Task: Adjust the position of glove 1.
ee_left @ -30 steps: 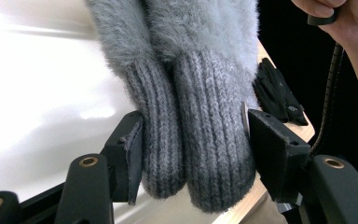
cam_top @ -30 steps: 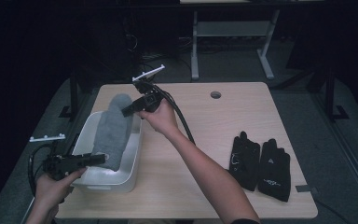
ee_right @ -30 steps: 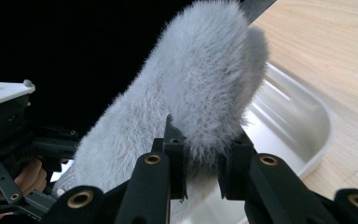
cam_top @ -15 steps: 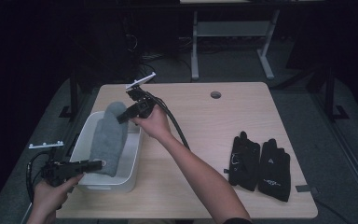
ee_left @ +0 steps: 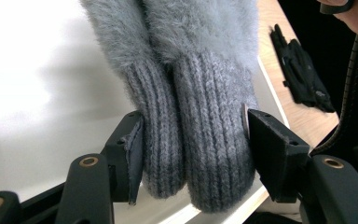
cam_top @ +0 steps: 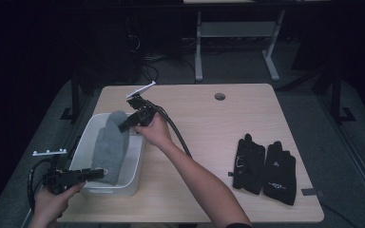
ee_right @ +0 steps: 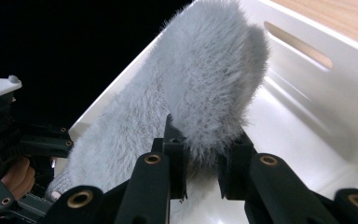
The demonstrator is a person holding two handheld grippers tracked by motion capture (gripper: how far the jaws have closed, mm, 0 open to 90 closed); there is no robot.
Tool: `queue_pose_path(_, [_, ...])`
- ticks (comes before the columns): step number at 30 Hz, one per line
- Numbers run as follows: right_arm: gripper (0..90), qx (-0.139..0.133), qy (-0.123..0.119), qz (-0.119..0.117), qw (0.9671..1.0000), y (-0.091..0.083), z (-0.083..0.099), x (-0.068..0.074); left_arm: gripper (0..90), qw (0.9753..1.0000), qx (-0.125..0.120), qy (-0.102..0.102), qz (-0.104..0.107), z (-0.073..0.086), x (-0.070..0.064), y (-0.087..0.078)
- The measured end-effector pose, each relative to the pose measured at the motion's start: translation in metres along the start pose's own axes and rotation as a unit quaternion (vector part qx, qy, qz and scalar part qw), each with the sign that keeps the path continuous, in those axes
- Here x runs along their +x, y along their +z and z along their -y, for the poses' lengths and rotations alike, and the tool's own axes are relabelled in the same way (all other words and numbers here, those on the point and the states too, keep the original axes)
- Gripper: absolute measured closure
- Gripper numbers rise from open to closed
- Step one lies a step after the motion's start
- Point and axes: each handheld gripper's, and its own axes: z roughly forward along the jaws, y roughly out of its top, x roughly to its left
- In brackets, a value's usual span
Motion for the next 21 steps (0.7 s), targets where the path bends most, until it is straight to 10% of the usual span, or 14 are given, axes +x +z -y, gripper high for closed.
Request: queue_pose_path(21, [75.5, 0.020, -0.006, 0.006, 0.9998, 0.018, 0.010, -0.003, 31.2, 0.9988, 0.023, 0.022, -0.037, 0.006, -0.008, 0.004])
